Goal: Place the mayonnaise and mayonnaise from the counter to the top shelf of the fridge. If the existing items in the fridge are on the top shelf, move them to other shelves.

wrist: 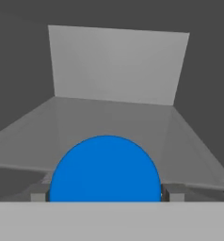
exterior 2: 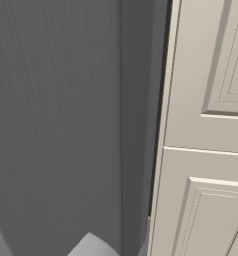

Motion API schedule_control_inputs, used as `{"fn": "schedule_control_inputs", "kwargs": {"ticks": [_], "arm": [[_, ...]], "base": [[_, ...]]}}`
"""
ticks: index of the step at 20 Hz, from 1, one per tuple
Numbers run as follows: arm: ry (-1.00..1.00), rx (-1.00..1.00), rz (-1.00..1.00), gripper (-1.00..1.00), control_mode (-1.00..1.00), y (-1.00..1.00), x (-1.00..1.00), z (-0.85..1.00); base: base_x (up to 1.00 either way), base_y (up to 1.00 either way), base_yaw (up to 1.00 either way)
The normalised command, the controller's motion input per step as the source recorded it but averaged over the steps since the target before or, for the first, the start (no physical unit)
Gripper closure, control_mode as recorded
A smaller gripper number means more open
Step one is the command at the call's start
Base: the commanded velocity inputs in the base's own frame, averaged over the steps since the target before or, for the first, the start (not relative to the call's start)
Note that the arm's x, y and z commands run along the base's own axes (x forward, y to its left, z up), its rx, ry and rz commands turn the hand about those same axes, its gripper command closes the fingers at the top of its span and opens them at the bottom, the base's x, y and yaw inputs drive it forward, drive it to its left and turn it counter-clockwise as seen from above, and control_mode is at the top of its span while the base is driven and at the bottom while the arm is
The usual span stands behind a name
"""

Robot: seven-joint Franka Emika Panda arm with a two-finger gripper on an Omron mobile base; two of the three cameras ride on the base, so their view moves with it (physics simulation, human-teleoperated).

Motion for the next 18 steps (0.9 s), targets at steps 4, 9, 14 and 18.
{"fn": "schedule_control_inputs", "kwargs": {"ticks": [4,9,14,18], "arm": [[0.08,0.00,0.00,1.00,-1.00,0.00,0.92,-0.30],[0.09,0.00,-0.01,1.00,-1.00,0.00,0.95,-0.28],[0.09,0.00,-0.01,1.00,-1.00,0.00,0.88,-0.36],[0.07,0.00,-0.01,1.00,-1.00,0.00,0.79,-0.35]], "base": [[0.00,0.00,0.00],[0.00,0.00,0.00],[0.00,0.00,0.00],[0.00,0.00,0.00]]}}
